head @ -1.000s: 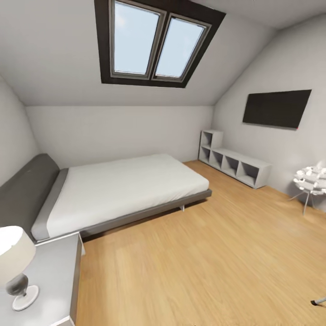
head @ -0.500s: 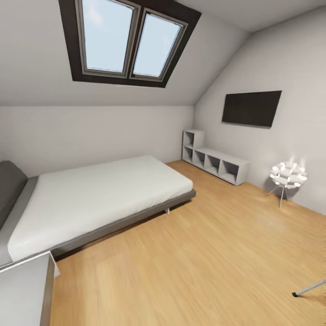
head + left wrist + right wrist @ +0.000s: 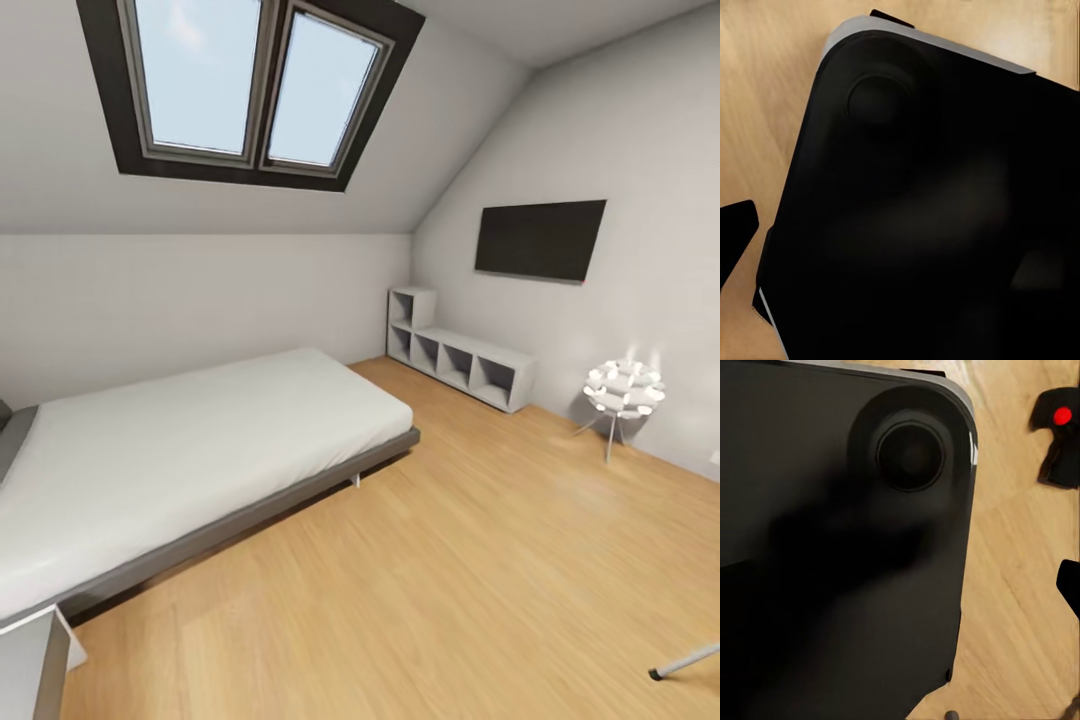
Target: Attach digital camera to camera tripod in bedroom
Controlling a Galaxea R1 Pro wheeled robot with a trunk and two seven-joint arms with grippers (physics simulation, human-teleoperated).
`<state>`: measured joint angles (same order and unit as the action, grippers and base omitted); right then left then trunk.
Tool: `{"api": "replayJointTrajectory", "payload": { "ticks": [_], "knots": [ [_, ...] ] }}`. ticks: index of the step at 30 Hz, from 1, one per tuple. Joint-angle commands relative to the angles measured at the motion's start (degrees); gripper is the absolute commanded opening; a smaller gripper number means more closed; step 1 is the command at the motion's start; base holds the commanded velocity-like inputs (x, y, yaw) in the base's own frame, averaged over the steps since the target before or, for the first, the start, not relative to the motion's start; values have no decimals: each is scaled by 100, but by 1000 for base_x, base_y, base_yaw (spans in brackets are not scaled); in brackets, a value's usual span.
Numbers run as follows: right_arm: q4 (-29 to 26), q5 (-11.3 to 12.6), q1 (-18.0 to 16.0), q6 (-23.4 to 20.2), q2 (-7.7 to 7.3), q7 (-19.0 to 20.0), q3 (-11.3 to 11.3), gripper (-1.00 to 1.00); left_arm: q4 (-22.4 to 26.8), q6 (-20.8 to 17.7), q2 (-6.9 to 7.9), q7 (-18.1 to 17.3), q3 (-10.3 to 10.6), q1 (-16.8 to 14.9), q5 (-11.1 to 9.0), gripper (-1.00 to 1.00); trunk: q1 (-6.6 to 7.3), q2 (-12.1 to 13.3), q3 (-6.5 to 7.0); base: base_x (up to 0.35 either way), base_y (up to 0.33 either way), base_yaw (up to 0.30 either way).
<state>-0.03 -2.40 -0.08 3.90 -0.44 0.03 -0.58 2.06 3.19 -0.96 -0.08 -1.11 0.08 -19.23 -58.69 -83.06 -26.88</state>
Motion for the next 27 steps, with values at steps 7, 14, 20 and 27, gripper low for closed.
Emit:
{"api": "replayJointTrajectory", "payload": {
  "ticks": [7, 14, 20, 27],
  "knots": [
    [3, -532, -1, 14, 12, -11, 9, 100, 4, 7, -8, -1, -11, 1, -31, 100, -3, -2, -4, 324, 0, -3],
    [3, -587, -1, 25, 12, -12, 14, 100, 4, -3, -7, -1, -12, 1, -31, 100, -3, -2, -4, 324, 0, 0],
    [3, -590, -1, 43, 13, -16, 17, 100, 4, -10, -9, -1, -8, 1, -22, 100, -3, -2, -4, 324, 0, 0],
    [3, -571, -1, 74, 4, -12, 41, 100, 4, 12, -10, -1, -4, 1, -17, 100, -3, -2, -4, 321, 0, -15]
  ]
}}
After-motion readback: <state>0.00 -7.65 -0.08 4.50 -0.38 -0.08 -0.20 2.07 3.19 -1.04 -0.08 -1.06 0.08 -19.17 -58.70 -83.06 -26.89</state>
